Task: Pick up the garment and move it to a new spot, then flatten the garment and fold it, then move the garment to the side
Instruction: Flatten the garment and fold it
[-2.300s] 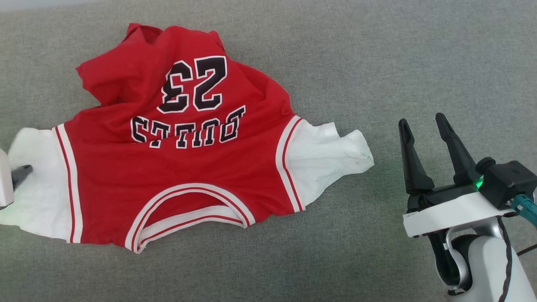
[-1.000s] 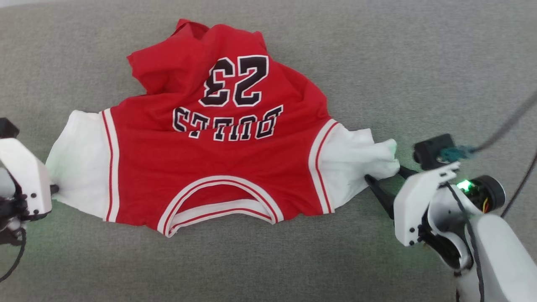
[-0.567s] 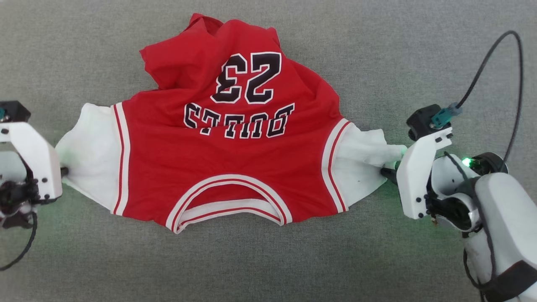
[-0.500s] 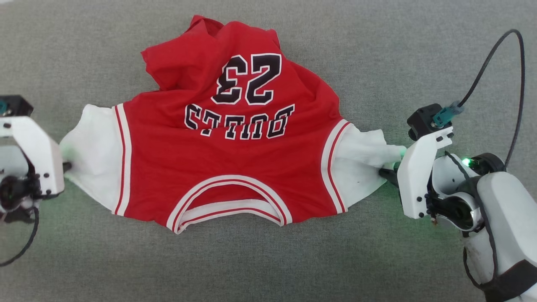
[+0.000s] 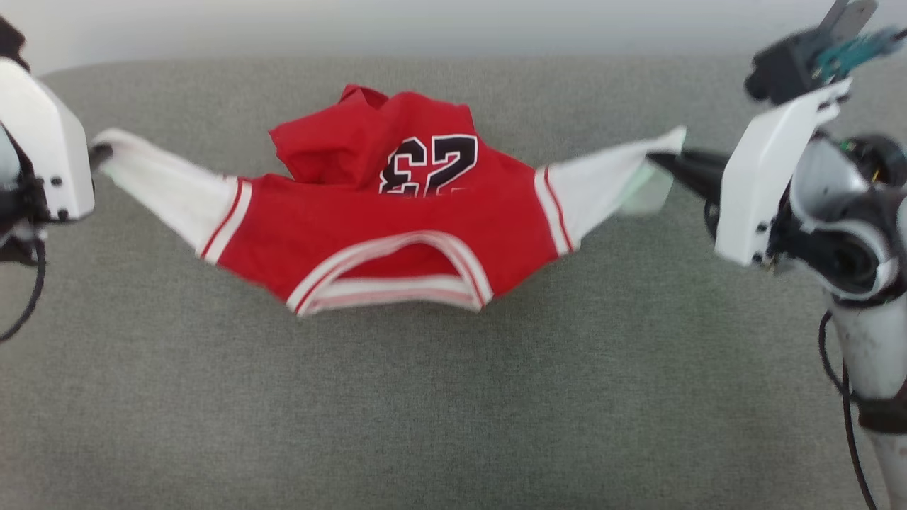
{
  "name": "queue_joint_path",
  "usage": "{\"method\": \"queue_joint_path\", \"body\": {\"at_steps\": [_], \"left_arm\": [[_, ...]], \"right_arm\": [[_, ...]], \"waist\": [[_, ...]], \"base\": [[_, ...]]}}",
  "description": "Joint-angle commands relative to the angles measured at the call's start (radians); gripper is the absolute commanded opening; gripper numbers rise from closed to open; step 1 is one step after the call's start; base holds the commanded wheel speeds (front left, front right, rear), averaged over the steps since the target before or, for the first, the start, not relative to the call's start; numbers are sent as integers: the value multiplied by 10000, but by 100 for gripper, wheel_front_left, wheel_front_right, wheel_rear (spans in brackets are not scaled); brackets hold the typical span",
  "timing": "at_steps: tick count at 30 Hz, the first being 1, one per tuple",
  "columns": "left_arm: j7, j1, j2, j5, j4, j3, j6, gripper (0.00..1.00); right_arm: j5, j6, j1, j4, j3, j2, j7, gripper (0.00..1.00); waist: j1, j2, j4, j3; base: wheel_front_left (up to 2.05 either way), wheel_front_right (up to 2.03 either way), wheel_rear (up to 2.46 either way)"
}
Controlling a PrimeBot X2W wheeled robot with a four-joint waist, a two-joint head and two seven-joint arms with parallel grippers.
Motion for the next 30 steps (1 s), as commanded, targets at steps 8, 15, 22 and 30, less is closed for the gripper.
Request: {"method": "queue_joint_path", "body": {"at_steps": [8,15,22,30], "left_arm": [[-416,-1000,-373,184,-48,479,200,0],[-1284,-1990,-1140,408,585,967,294,0],[-1961,-2938,-1814,586,1565,1278,117,0],[-2595,-3770,-2422,753,2564,1502,-184,0]], "right_arm": [[-211,2,-1377,563,-561,337,-884,0],[-640,2,-2876,1745,-857,680,-2210,0],[-1228,2,-4265,3114,-1062,1098,-3566,0],[-1618,2,-5512,4368,-1106,1336,-4527,0]], "waist": [[0,0,-85,-854],[0,0,-185,-1343],[0,0,-290,-1521],[0,0,-364,-1366]], "base": [[0,0,0],[0,0,0],[0,0,0],[0,0,0]]}}
